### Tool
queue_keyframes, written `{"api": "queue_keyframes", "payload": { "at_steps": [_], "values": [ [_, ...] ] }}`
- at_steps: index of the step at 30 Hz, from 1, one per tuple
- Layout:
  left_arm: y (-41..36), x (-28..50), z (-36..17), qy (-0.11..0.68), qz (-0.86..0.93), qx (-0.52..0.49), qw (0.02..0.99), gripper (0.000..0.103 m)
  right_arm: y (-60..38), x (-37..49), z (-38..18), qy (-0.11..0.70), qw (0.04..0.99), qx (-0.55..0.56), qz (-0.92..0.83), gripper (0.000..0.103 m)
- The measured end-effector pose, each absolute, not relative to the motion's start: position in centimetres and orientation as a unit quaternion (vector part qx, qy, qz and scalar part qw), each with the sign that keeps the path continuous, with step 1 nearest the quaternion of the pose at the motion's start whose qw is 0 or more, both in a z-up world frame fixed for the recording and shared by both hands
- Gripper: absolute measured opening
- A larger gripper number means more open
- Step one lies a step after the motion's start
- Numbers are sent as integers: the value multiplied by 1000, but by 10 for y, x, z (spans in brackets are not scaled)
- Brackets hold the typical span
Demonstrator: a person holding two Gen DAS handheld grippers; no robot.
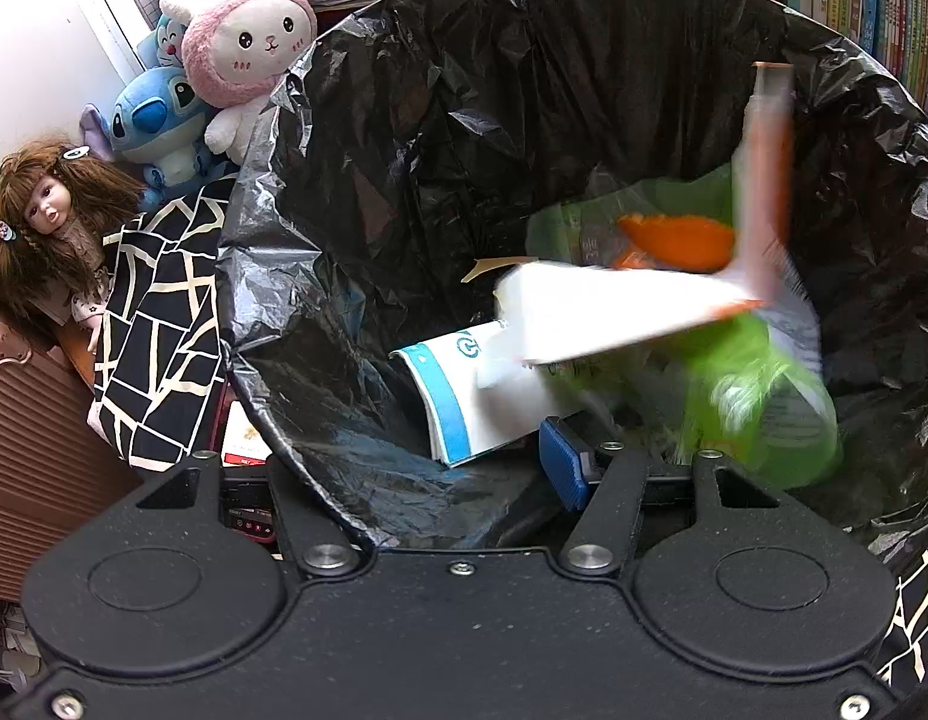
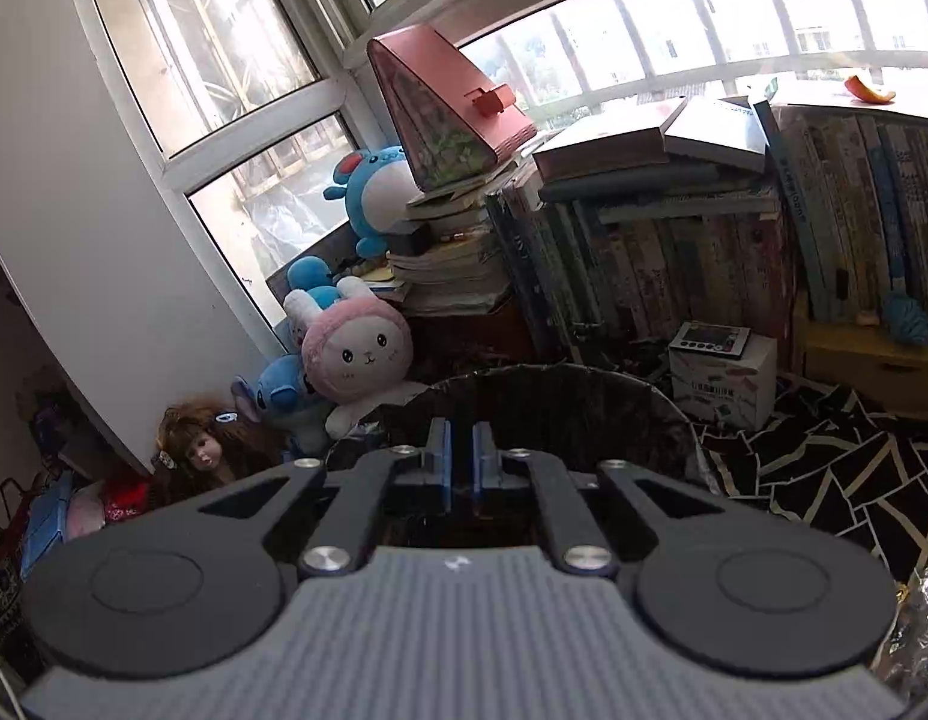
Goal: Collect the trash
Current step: 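Carry the orange peel over the bag and open the right tool, then move the right tool back toward the clear plastic bag on the mat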
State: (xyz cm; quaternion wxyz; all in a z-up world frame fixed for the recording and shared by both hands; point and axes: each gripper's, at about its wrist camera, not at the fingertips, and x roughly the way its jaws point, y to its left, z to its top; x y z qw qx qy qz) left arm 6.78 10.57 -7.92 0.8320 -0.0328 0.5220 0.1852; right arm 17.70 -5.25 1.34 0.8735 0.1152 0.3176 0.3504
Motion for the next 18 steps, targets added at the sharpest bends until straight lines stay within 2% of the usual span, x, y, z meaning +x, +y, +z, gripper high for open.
{"api": "queue_keyframes", "payload": {
  "at_steps": [9, 11, 12, 18],
  "values": [
    [107, 67, -79, 522, 185, -34, 832, 58, -69, 173, 12, 314, 886, 98, 326, 16],
    [107, 68, -79, 522, 185, -34, 832, 58, -78, 170, 13, 309, 894, 92, 312, 29],
    [107, 68, -79, 521, 185, -34, 832, 58, -84, 169, 13, 307, 897, 90, 304, 40],
    [107, 67, -79, 522, 185, -34, 832, 58, -129, 163, 8, 300, 920, 86, 237, 56]
  ]
}}
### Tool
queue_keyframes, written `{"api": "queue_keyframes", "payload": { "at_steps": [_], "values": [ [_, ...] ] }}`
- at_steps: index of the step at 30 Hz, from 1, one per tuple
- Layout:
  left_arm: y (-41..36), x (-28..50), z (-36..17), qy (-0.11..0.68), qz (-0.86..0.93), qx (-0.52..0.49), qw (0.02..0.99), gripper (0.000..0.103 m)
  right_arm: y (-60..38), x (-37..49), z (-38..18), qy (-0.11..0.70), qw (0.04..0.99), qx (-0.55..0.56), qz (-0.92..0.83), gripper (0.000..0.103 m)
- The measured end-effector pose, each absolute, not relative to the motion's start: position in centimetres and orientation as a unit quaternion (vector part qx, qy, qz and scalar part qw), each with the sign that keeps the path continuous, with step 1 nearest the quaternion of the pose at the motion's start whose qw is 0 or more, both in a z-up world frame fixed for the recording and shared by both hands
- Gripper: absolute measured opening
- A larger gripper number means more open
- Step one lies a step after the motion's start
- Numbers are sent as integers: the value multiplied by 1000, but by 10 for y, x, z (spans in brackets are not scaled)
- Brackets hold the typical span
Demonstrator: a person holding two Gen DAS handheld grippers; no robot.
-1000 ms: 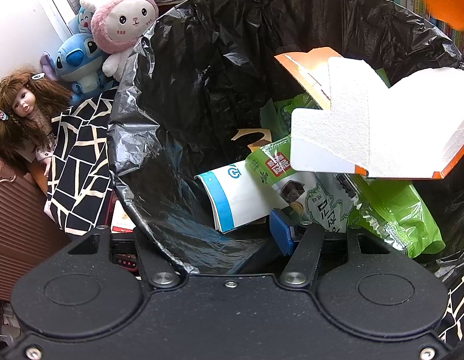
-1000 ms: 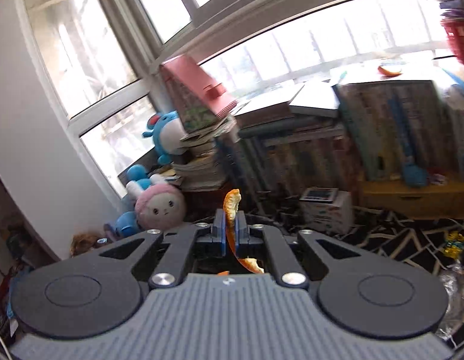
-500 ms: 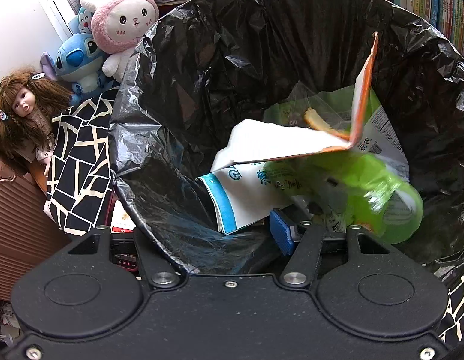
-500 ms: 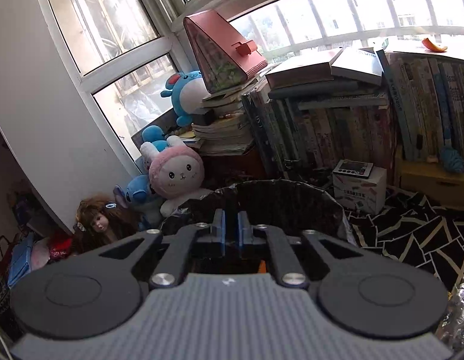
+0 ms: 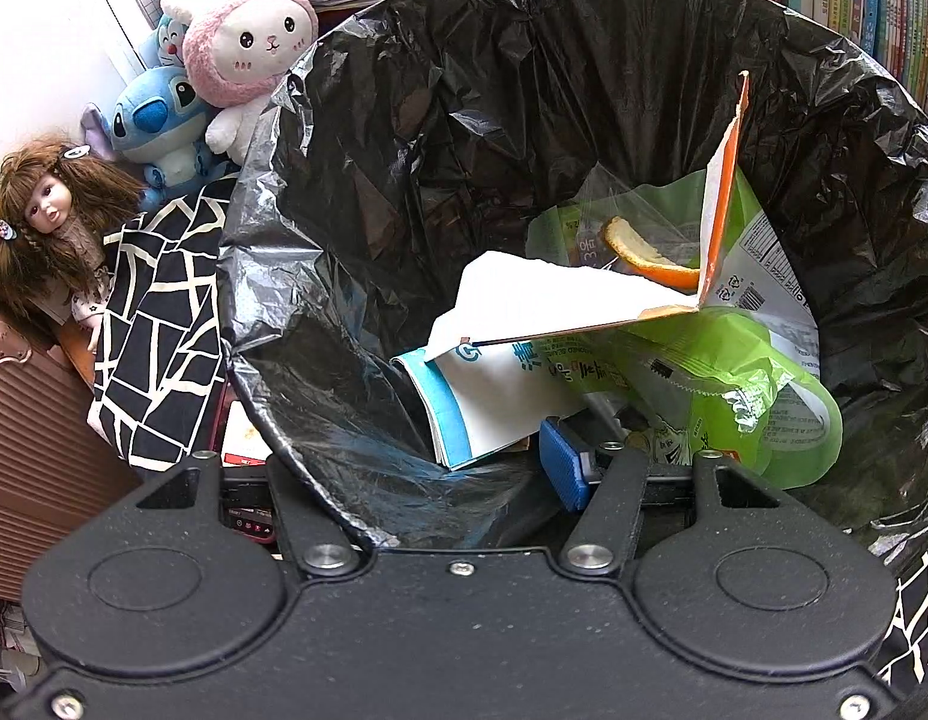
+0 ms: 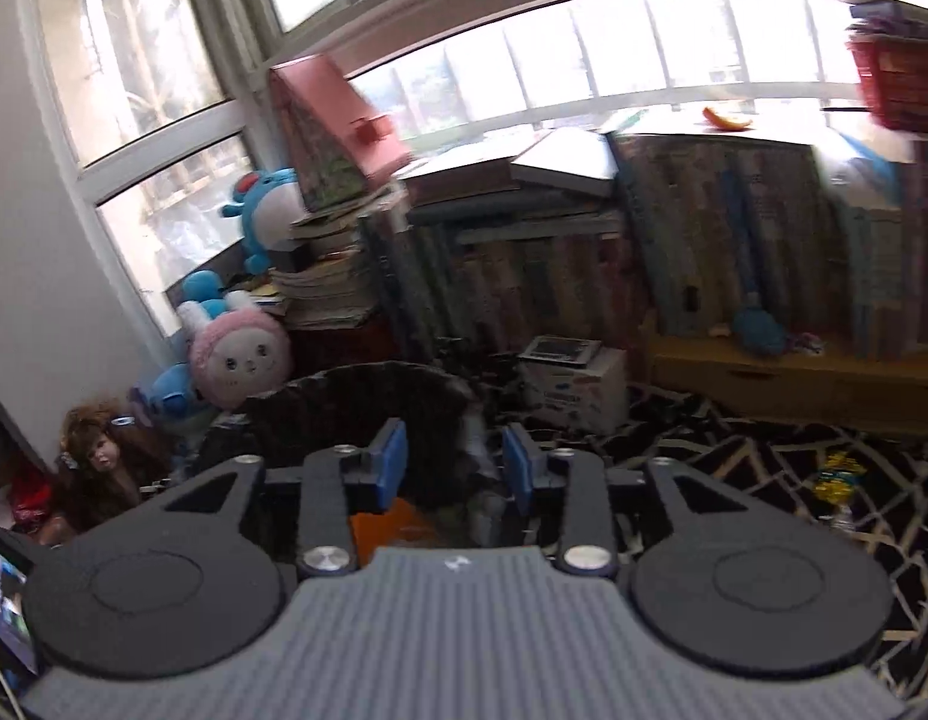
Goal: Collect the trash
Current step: 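Move the right tool back toward the clear plastic bag on the mat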
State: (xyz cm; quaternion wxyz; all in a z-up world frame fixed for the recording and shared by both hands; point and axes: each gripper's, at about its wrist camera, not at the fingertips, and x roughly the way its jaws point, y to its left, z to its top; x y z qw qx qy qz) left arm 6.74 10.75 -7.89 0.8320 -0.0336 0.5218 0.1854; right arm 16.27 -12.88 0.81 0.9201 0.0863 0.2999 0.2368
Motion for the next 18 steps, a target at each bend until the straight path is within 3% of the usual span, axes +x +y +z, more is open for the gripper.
{"api": "queue_keyframes", "payload": {
  "at_steps": [10, 18],
  "values": [
    [107, 68, -79, 523, 186, -29, 831, 58, -206, 151, -39, 321, 938, 106, 83, 83],
    [102, 69, -79, 524, 190, -21, 830, 58, -222, 146, -109, 385, 919, 85, 3, 90]
  ]
}}
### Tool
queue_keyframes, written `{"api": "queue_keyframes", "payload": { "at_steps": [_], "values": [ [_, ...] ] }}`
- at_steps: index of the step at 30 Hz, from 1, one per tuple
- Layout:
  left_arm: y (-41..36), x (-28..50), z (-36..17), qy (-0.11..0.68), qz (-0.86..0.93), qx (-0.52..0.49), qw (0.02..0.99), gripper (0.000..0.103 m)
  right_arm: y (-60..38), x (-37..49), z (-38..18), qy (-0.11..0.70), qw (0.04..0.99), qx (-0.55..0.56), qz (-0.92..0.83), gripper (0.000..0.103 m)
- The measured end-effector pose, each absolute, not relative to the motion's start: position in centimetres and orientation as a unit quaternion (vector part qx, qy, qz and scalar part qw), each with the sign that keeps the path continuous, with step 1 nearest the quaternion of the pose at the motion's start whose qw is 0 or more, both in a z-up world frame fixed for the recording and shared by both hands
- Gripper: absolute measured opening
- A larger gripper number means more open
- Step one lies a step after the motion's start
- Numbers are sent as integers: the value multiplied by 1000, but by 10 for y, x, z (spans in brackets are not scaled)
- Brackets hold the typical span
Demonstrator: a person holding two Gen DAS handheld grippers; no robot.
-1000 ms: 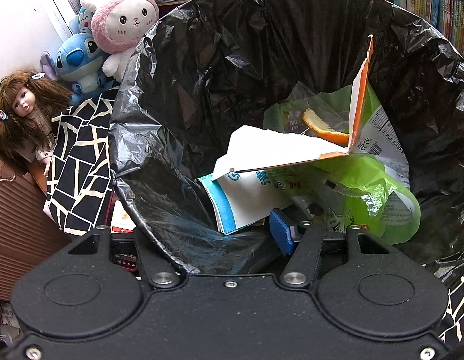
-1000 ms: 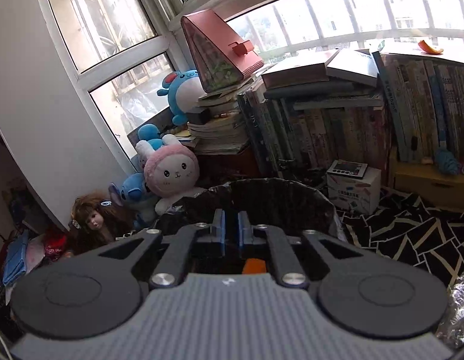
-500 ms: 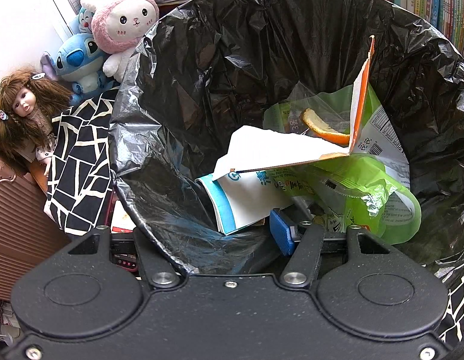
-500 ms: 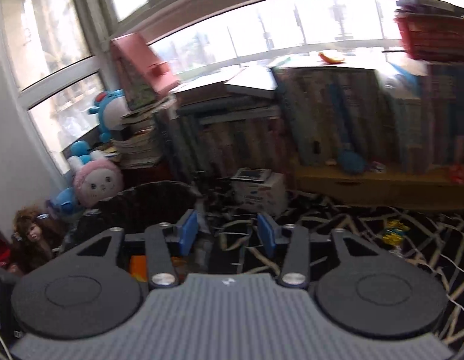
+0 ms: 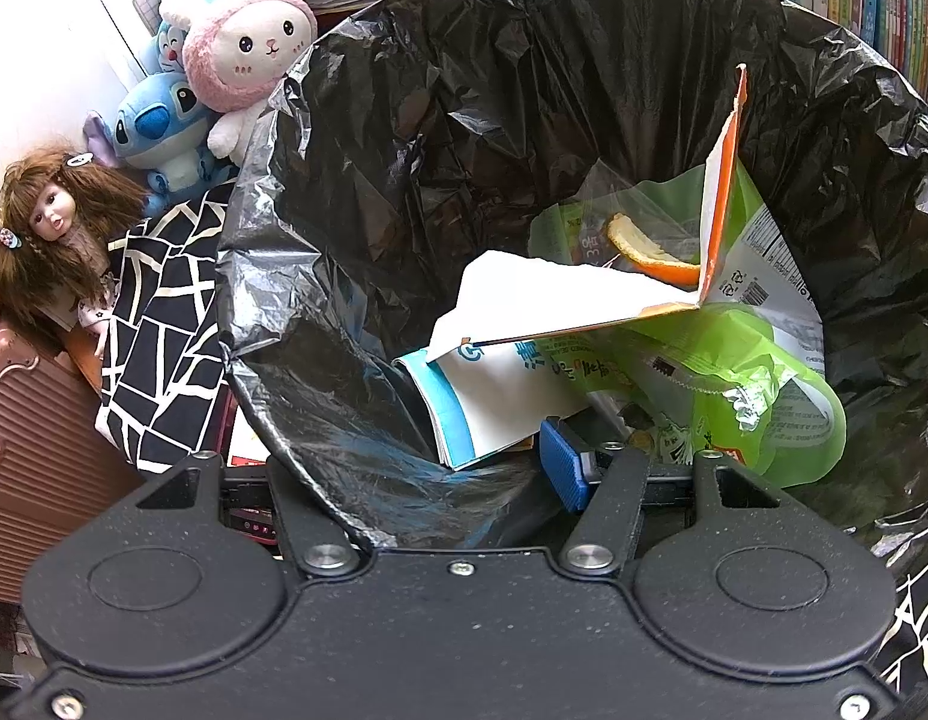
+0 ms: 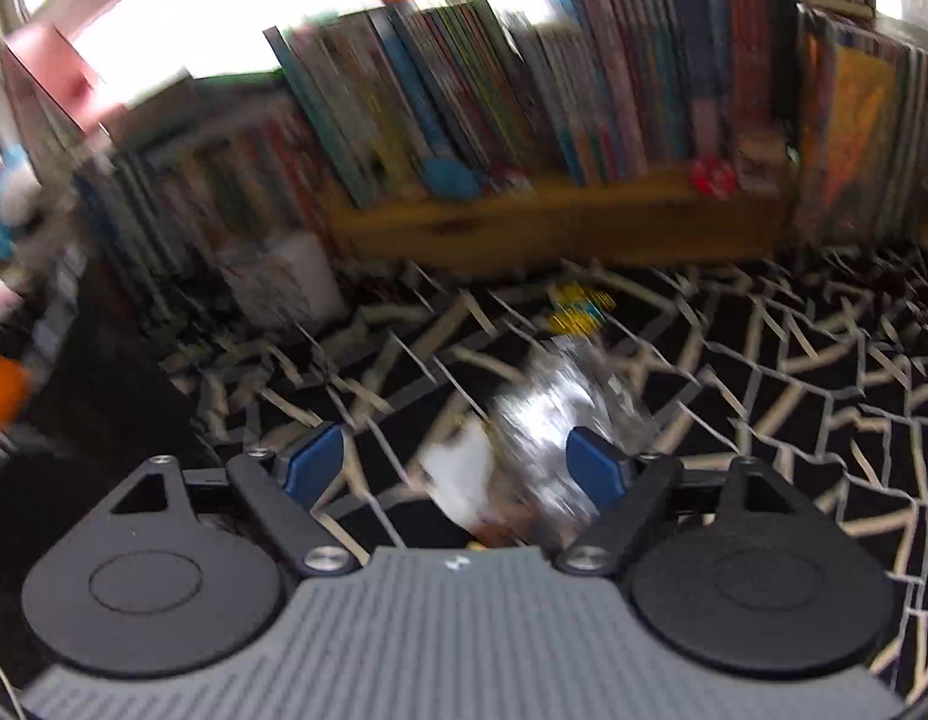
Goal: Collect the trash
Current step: 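Move the right tool back toward the clear plastic bag on the mat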
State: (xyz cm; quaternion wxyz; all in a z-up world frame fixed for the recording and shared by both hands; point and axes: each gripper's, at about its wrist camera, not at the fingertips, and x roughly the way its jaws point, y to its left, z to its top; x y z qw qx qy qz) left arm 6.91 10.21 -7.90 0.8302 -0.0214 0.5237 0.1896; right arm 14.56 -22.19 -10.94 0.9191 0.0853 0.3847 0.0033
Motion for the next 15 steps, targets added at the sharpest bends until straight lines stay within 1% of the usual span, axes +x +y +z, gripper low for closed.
{"api": "queue_keyframes", "payload": {
  "at_steps": [2, 4, 6, 11, 15],
  "values": [
    [101, 69, -79, 523, 191, -19, 830, 58, -218, 144, -125, 394, 917, 64, -10, 92],
    [100, 69, -79, 523, 192, -17, 830, 58, -213, 143, -141, 403, 914, 47, -16, 99],
    [99, 69, -79, 522, 192, -15, 831, 58, -210, 142, -158, 418, 907, 35, -16, 102],
    [99, 70, -79, 524, 192, -13, 829, 58, -197, 147, -193, 465, 885, 18, -11, 102],
    [98, 70, -79, 524, 193, -11, 829, 58, -181, 151, -208, 483, 875, 2, 13, 102]
  ]
}}
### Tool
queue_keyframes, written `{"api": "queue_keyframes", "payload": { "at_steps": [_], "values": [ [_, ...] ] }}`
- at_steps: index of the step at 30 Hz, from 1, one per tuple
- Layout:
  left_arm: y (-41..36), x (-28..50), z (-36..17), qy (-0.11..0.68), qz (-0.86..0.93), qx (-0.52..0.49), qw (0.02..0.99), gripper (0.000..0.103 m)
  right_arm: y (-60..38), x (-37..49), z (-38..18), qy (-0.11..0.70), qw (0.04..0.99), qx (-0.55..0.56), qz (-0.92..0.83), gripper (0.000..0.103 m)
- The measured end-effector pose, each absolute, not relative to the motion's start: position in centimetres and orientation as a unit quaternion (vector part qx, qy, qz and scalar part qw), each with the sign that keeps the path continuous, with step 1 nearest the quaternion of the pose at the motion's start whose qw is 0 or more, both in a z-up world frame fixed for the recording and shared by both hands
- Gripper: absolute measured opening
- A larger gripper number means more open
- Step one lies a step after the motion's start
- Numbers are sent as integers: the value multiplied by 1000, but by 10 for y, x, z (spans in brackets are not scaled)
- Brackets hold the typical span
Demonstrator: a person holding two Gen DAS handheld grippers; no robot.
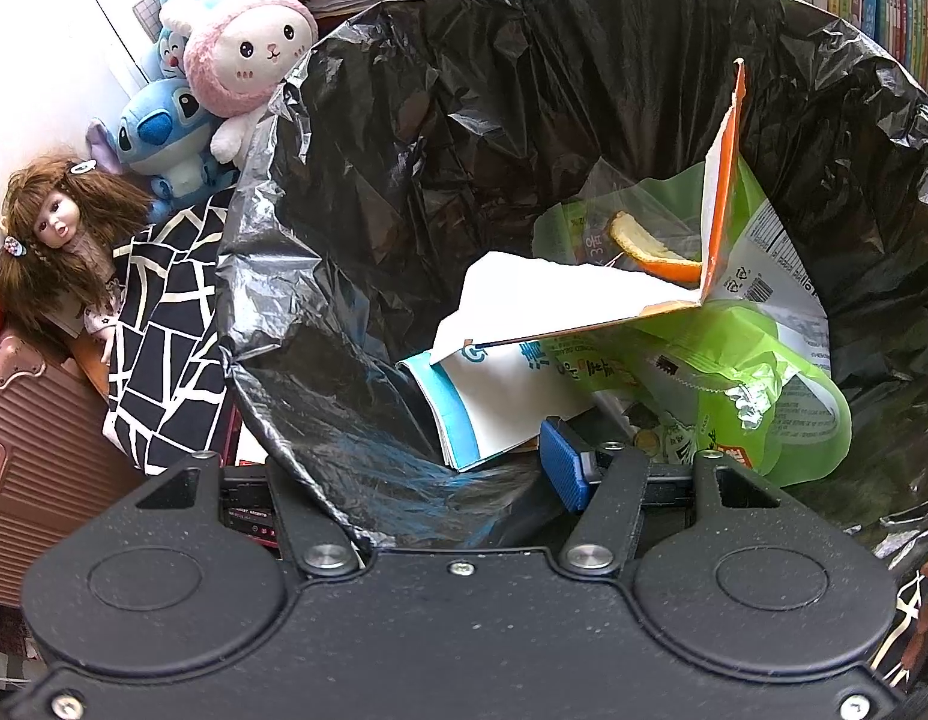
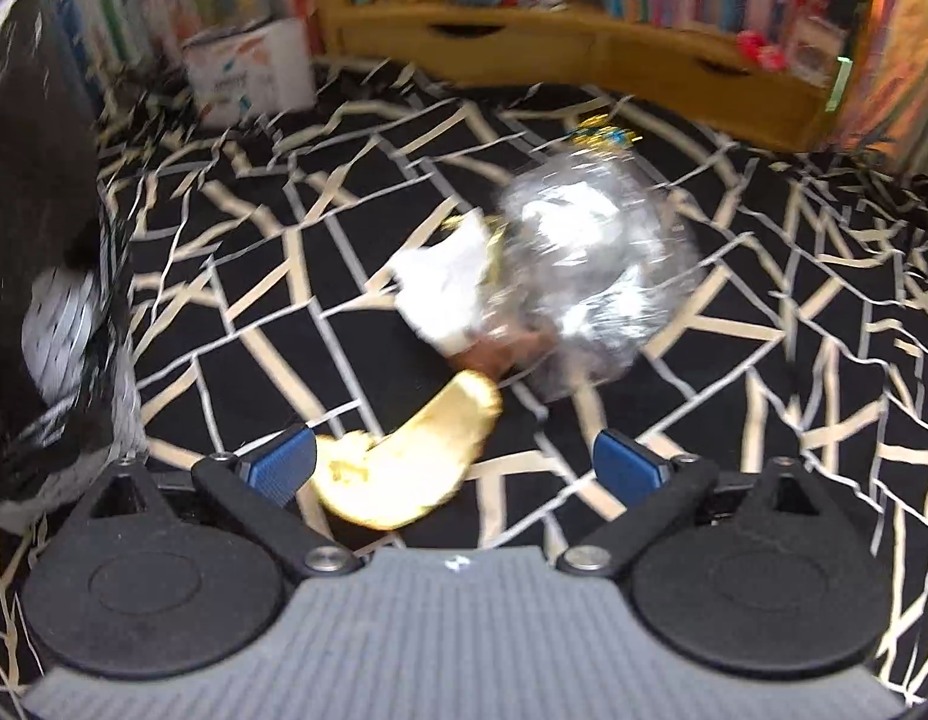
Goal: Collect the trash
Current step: 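Move the right tool back toward the clear plastic bag on the mat, then grasp the second orange peel with the right tool, then carry the orange peel over the black bag and open the right tool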
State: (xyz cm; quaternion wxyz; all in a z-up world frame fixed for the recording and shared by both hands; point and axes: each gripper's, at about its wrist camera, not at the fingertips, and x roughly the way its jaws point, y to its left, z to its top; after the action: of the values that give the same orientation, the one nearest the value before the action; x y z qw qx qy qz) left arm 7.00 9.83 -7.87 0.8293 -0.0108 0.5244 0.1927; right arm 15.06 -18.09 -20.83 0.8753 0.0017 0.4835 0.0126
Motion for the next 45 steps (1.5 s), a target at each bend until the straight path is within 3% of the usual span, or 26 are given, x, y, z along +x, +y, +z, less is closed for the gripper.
{"api": "queue_keyframes", "payload": {
  "at_steps": [7, 14, 17, 19, 27, 45],
  "values": [
    [96, 71, -79, 525, 195, -5, 828, 58, -162, 165, -228, 516, 856, -20, 31, 102],
    [97, 71, -79, 526, 195, -5, 828, 58, -157, 160, -242, 525, 849, -33, 48, 90],
    [97, 70, -79, 526, 196, -5, 828, 58, -158, 158, -238, 521, 851, -38, 55, 79],
    [98, 70, -79, 525, 195, -4, 828, 59, -160, 156, -234, 516, 854, -38, 55, 64],
    [99, 69, -79, 525, 194, -4, 829, 59, -169, 151, -219, 507, 859, -30, 63, 44],
    [98, 69, -79, 525, 195, -4, 829, 60, -172, 139, -151, 441, 891, -4, 104, 37]
  ]
}}
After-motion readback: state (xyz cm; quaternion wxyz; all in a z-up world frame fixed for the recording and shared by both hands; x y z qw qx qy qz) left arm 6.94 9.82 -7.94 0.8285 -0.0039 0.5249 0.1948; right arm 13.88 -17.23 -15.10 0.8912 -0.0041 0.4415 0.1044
